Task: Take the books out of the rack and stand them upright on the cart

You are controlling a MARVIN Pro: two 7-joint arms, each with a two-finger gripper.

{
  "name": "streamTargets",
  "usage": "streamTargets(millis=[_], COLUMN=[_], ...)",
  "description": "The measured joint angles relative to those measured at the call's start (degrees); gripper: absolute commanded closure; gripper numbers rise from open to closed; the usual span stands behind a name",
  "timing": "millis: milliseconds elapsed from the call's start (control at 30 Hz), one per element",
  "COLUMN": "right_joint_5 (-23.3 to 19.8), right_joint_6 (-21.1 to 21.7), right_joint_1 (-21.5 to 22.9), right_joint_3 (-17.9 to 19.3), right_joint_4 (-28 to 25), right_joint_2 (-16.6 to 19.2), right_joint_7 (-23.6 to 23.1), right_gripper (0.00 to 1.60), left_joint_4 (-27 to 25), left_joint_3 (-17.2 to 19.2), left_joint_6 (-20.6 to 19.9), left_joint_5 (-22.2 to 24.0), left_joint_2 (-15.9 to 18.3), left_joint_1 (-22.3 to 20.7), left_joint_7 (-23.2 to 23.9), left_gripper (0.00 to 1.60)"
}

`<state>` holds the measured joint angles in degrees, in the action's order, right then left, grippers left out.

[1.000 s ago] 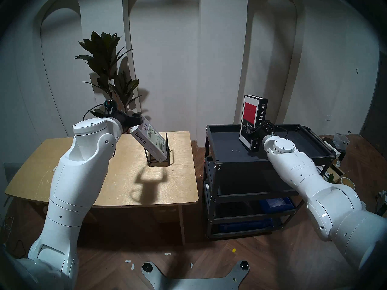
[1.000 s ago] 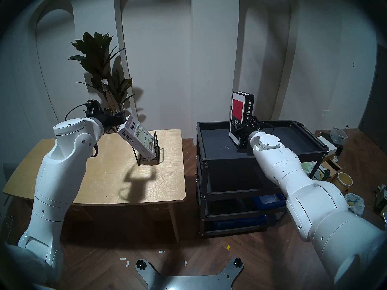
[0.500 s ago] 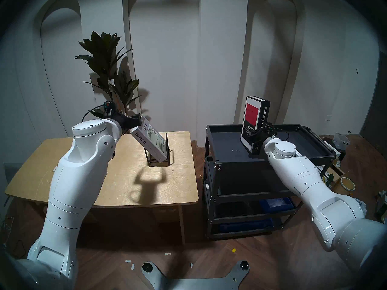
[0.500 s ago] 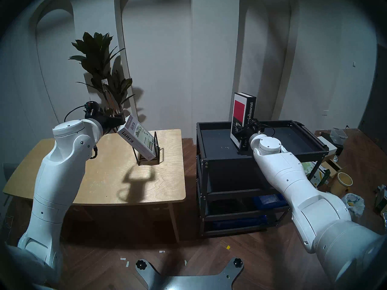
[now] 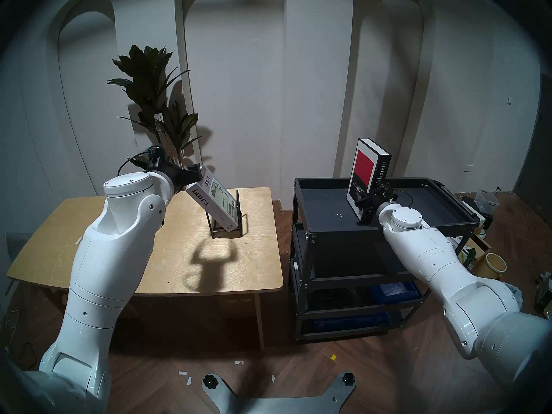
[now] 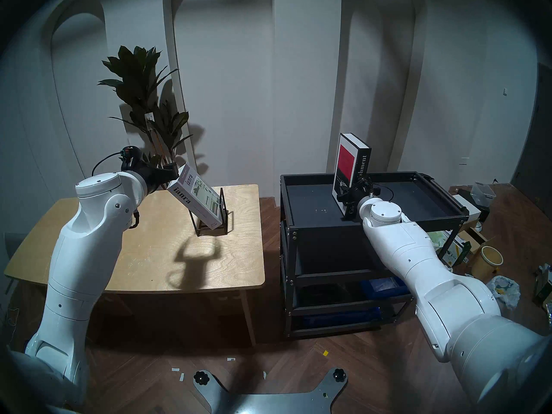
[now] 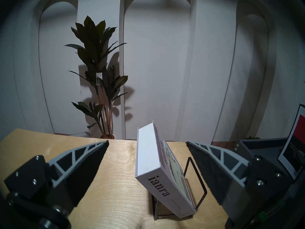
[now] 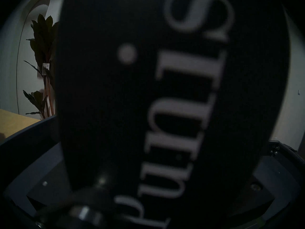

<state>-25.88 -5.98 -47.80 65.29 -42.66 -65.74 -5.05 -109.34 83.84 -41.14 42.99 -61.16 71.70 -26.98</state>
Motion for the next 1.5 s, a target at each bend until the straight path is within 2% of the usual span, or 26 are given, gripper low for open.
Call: streamTargets(millis=[33,67,167,200,433,700,1100,1500], right_joint_5=[0.0,0.0,-0.03,-0.03,-0.6,-1.79,-2.35,-1.98], right_joint_6=[-0.13,-0.27,-0.44,-0.39,-0.39,-0.3,3.97,6.78], right_joint_1=[0.1,0.23,0.42,0.39,0.07,-0.74,-2.48,-5.17], right_joint_3=[0.0,0.0,0.0,-0.06,0.18,1.28,1.79,3.28], right_joint_4=[0.25,0.55,1.13,1.63,3.44,2.64,-5.03,-13.86], right_joint_2=[-0.08,-0.16,-0.26,-0.31,-0.34,0.36,2.81,5.29], right_joint_7=[-0.04,-0.15,-0.49,-0.65,-1.84,-2.89,-3.56,-0.76], right_gripper=[0.73,0.56,0.35,0.0,0.0,0.0,0.0,0.0], left_joint_4=[0.0,0.0,0.0,0.0,0.05,0.32,0.61,1.25], left_joint_3=[-0.1,-0.25,-0.59,-0.75,-1.8,-2.78,-3.37,-3.3], left_joint_6=[0.0,0.0,0.0,0.0,0.0,0.0,-0.02,-0.02], left_joint_5=[-0.01,-0.04,-0.07,-0.08,-0.13,-0.28,-0.43,-0.42], left_joint_2=[-0.02,-0.04,-0.14,-0.18,-0.71,-1.16,-1.44,-1.52], left_joint_1=[0.0,0.0,-0.01,-0.03,-0.22,-0.67,-1.33,-1.61], left_joint_7=[-0.07,-0.17,-0.35,-0.43,-0.9,-1.23,-1.35,-0.96], left_gripper=[0.0,0.0,0.0,0.0,0.0,0.0,0.0,0.0])
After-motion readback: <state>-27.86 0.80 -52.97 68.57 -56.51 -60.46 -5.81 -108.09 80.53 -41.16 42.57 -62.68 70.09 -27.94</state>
